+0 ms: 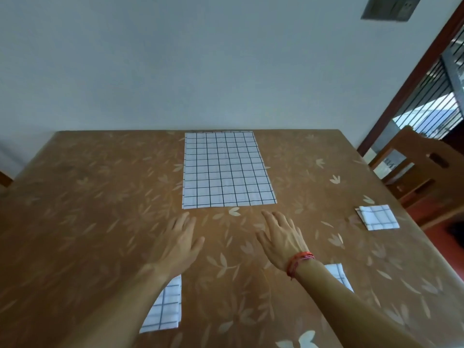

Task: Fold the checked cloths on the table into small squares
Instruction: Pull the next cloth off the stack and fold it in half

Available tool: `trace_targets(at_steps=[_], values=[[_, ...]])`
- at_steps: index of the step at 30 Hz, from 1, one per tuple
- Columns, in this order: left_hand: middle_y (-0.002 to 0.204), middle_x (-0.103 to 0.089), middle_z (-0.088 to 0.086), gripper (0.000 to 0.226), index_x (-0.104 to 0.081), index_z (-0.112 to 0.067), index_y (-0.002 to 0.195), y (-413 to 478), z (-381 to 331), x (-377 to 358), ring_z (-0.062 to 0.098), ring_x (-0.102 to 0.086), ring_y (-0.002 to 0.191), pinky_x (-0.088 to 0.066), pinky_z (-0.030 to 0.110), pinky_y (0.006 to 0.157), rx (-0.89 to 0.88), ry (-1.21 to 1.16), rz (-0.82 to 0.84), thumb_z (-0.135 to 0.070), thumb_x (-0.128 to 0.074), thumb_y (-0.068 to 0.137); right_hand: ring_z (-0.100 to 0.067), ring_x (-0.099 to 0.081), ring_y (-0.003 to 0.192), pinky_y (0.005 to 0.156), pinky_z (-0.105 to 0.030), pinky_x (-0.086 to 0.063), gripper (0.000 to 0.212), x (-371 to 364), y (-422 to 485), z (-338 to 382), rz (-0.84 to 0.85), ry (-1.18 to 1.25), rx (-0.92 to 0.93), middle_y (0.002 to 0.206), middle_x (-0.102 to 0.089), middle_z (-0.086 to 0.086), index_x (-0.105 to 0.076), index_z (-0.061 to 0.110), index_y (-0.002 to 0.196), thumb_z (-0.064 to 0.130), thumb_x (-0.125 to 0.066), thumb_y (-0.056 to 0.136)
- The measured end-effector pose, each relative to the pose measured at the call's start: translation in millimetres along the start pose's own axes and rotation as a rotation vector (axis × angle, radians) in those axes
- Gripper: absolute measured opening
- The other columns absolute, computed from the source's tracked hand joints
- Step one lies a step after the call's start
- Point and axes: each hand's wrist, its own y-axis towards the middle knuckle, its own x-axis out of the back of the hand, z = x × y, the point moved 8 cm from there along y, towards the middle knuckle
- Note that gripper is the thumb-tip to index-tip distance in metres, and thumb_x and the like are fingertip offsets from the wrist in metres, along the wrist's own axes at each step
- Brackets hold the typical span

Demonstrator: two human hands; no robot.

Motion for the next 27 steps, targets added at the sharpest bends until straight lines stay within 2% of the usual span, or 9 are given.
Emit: trace_targets(at_steps=[4,10,14,18,23,27], values=[[0.152,-0.034,0.005,0.054,-0.042,-0.013,0.141,34,10,-18,0.025,-0.034,0.137,-0.031,0.039,0.111,-0.004,0.004,0.002,-0.043,-0.046,0.097,-0.022,-0.036,0.13,0.104,-0.039,-0.035,0.052,-20,39,-11,0.043,-0.034,0.002,0.148,-0.033,0.001,-0.029,0.03,0.145,0.046,-0.036,0.096],[0.157,-0.025,0.005,0.059,-0.033,-0.015,0.147,82,34,-60,0.023,-0.027,0.142,-0.03,0.038,0.113,0.056,-0.028,0.047,-0.048,-0.038,0.099,-0.022,-0.036,0.128,0.103,-0.038,-0.035,0.05,-53,90,-30,0.101,-0.091,-0.008,0.145,-0.033,0.003,-0.026,0.031,0.145,0.046,-0.035,0.097],[0.161,-0.017,0.004,0.064,-0.023,-0.018,0.151,107,42,-84,0.022,-0.018,0.146,-0.023,0.039,0.115,0.08,0.031,0.076,-0.055,-0.03,0.099,-0.024,-0.031,0.134,0.106,-0.04,-0.032,0.054,-73,116,-42,0.143,-0.121,-0.03,0.151,-0.025,-0.001,-0.024,0.032,0.144,0.053,-0.033,0.095],[0.16,-0.011,0.006,0.063,-0.017,-0.024,0.152,125,51,-111,0.022,-0.013,0.147,-0.031,0.044,0.112,0.095,0.047,0.117,-0.055,-0.03,0.099,-0.024,-0.02,0.142,0.109,-0.043,-0.029,0.057,-91,136,-55,0.128,-0.138,-0.044,0.155,-0.018,-0.005,-0.023,0.032,0.145,0.053,-0.036,0.094],[0.163,0.001,0.01,0.063,-0.01,-0.028,0.155,132,57,-136,0.026,0.004,0.15,-0.012,0.046,0.118,0.108,0.096,0.193,-0.053,-0.029,0.1,-0.025,-0.008,0.147,0.112,-0.048,-0.023,0.062,-107,151,-64,0.107,-0.132,-0.055,0.157,-0.014,-0.008,-0.021,0.034,0.145,0.057,-0.039,0.091],[0.163,0.003,0.01,0.064,-0.006,-0.026,0.156,131,56,-139,0.027,0.006,0.15,-0.004,0.044,0.119,0.082,0.153,0.211,-0.053,-0.025,0.101,-0.023,-0.009,0.146,0.115,-0.042,-0.019,0.066,-115,158,-65,0.116,-0.181,-0.014,0.156,-0.017,-0.007,-0.017,0.033,0.148,0.06,-0.037,0.091]])
